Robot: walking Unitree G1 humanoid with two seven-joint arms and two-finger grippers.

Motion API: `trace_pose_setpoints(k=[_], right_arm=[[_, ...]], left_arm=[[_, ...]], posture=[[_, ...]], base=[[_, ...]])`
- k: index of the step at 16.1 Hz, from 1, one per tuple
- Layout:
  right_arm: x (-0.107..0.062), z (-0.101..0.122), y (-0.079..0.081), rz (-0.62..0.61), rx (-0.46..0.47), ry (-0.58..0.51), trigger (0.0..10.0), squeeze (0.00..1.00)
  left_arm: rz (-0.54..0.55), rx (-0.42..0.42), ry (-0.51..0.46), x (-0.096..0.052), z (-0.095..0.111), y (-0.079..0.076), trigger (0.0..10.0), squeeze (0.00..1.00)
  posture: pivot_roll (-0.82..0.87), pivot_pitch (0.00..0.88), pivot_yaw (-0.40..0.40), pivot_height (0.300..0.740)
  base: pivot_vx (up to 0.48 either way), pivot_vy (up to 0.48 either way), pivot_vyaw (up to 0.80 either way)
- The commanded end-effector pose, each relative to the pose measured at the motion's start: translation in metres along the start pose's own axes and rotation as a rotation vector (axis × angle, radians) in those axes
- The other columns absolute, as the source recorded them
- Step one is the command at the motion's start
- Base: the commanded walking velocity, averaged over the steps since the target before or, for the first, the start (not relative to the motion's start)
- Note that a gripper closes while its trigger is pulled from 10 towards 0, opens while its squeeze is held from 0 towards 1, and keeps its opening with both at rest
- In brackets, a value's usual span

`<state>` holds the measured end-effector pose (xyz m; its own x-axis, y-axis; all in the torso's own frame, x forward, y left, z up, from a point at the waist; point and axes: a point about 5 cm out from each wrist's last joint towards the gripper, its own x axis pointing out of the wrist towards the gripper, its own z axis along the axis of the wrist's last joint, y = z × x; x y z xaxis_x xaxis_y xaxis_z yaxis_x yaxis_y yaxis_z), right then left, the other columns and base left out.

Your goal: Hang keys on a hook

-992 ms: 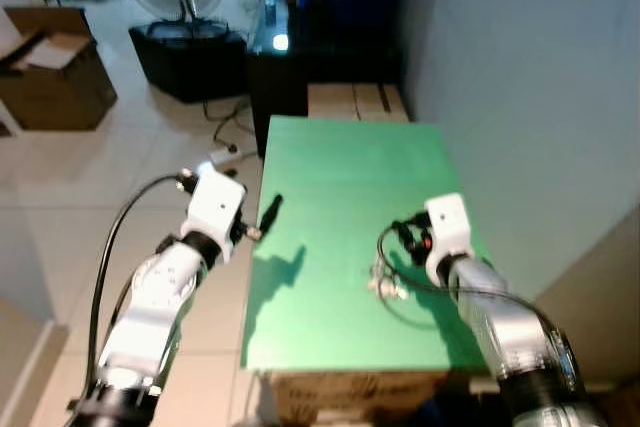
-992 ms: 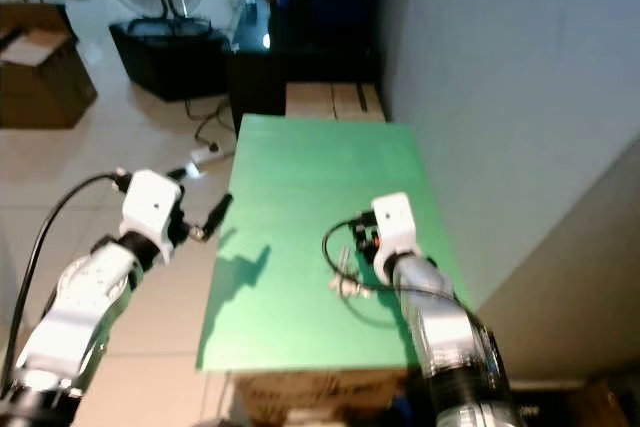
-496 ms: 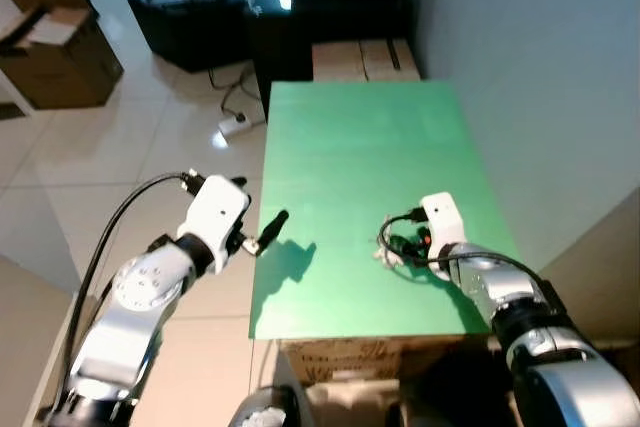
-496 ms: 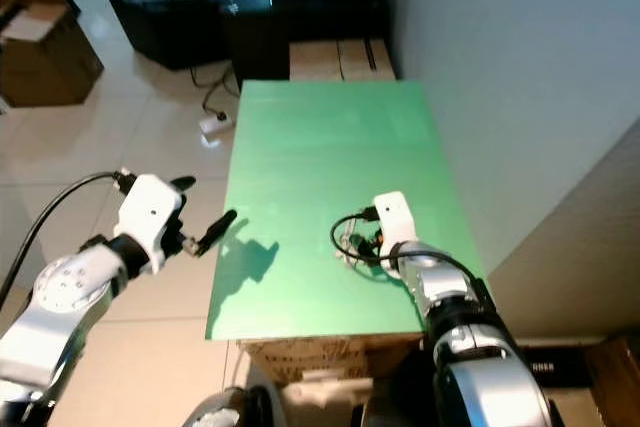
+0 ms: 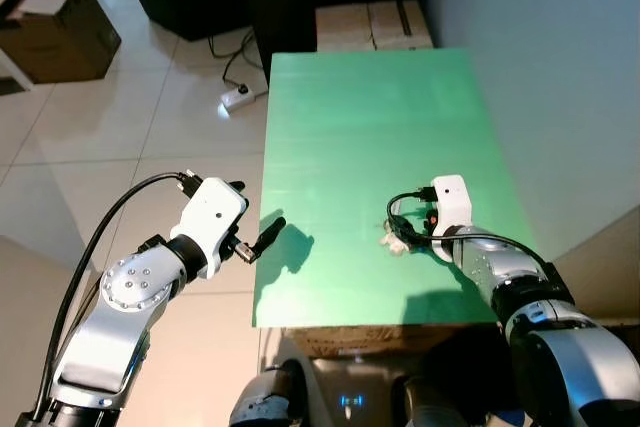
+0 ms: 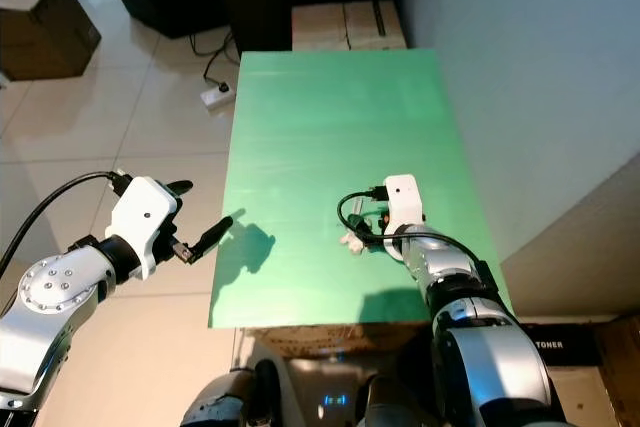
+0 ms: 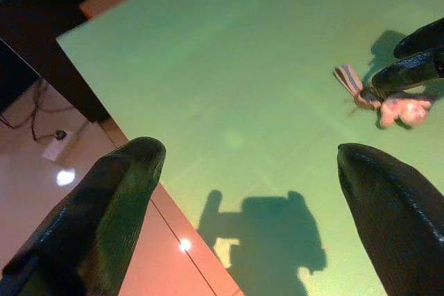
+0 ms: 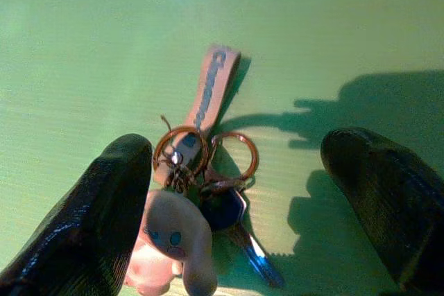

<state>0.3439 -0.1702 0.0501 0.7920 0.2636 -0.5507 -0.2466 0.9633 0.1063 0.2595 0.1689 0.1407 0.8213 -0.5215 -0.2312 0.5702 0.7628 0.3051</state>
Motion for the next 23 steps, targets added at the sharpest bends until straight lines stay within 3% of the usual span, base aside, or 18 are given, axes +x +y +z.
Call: trace_pose_setpoints(k=[1, 3, 4, 5, 8, 10, 13, 15, 16, 23], right_arm=[[0.001, 0.001, 0.003, 0.014, 0.026, -0.006, 10.0, 1.00], [0.002, 0.006, 0.003, 0.019, 0.046, -0.012, 10.0, 1.00], [0.003, 0.009, 0.004, 0.019, 0.055, -0.017, 10.0, 0.57], [0.003, 0.010, 0.006, 0.025, 0.050, -0.016, 10.0, 0.00], [0.006, 0.014, 0.015, 0.073, 0.023, -0.022, 10.0, 0.00], [0.007, 0.008, 0.018, 0.085, 0.011, -0.001, 10.0, 0.00], [0.006, 0.002, 0.017, 0.087, 0.061, -0.001, 10.0, 0.00], [0.005, -0.003, 0.015, 0.086, 0.053, 0.007, 5.3, 0.00], [0.005, -0.004, 0.014, 0.083, 0.056, 0.008, 0.0, 0.00], [0.003, 0.000, 0.006, 0.039, 0.070, -0.044, 0.0, 0.00]], left_arm=[[-0.006, 0.004, 0.002, -0.004, 0.002, 0.001, 10.0, 0.00], [-0.013, 0.011, 0.007, -0.004, 0.004, 0.002, 10.0, 0.00], [-0.015, 0.011, 0.009, -0.005, 0.004, 0.002, 10.0, 0.00], [-0.018, 0.012, 0.012, -0.006, 0.004, 0.002, 10.0, 0.00], [-0.047, 0.012, 0.019, -0.007, 0.004, 0.000, 10.0, 0.00], [-0.127, -0.012, 0.013, -0.009, 0.005, -0.009, 10.0, 0.00], [-0.221, -0.060, 0.006, -0.012, 0.007, -0.019, 10.0, 0.00], [-0.239, -0.084, -0.003, -0.012, 0.008, -0.021, 10.0, 0.00], [-0.238, -0.087, -0.002, -0.012, 0.009, -0.020, 10.0, 0.00], [-0.236, -0.084, -0.005, -0.009, 0.009, -0.019, 10.0, 0.00]], posture=[[0.04, 0.278, 0.101, 0.740], [0.06, 0.296, 0.099, 0.740], [0.06, 0.294, 0.101, 0.740], [0.06, 0.294, 0.102, 0.740], [0.07, 0.296, 0.106, 0.740], [0.07, 0.297, 0.107, 0.740], [0.07, 0.307, 0.111, 0.740], [0.07, 0.307, 0.112, 0.740], [0.07, 0.305, 0.114, 0.740], [0.06, 0.301, 0.119, 0.740]], base=[[0.000, 0.000, 0.00], [0.000, 0.000, 0.00], [0.000, 0.000, 0.00], [0.000, 0.000, 0.00], [0.000, 0.000, 0.00], [0.000, 0.000, 0.00], [0.000, 0.000, 0.00], [0.000, 0.000, 0.00], [0.000, 0.000, 0.00], [0.000, 0.000, 0.00]])
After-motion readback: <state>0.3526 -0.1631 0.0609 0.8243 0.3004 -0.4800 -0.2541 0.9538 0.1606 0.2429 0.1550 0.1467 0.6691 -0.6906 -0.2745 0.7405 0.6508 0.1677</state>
